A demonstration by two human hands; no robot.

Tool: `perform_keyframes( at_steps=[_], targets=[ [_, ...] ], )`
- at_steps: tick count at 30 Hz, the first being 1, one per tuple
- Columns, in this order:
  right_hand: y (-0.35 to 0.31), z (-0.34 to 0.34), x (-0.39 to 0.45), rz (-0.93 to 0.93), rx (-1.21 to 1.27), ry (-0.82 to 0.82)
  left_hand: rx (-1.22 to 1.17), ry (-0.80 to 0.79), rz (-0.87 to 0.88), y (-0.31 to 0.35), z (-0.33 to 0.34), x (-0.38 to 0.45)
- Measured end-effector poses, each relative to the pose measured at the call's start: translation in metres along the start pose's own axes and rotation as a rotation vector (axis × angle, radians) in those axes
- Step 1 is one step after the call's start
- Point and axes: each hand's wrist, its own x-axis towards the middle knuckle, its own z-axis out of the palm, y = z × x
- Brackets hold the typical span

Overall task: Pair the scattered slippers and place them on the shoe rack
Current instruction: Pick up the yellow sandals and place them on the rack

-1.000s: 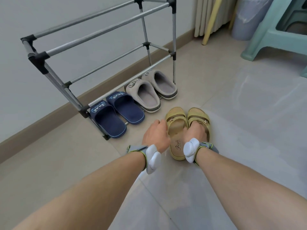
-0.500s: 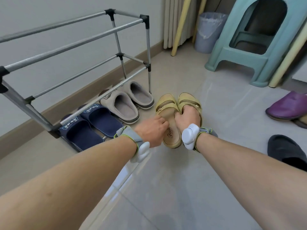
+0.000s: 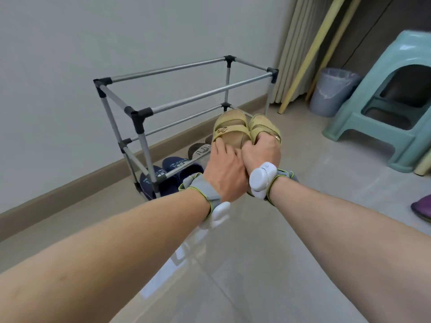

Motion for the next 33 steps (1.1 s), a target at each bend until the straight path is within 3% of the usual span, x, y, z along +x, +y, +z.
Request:
perform_keyframes(
  at_steps=[5,12,16,21,24,33],
  targets=[
    [-0.05,0.031,0.014,-0.103,-0.053,-0.177,-0.016,0.017,-0.166,-0.035,-0.004,0.003],
    [-0.082,0.081,0.016,-0.163,-0.042,-0.382,0.138,-0.018,-0.21,-0.083,0.013,0.005],
    [-0.099,0.103,0.014,-0.247,-0.125,-0.539,0.114,-0.141,-0.485,-0.092,0.019,0.011],
    [-0.101,0.12,0.019,-0.272,-0.145,-0.569,0.051,-0.049,-0.431,-0.097,0.013,0.003],
    [-0.102,0.126,0.023,-0.293,-0.135,-0.592,0.032,-0.142,-0.488,-0.097,0.008,0.007],
    [-0.107,0.138,0.021,-0.322,-0.092,-0.734,0.048,-0.223,-0.486,-0.094,-0.01,0.002]
  ],
)
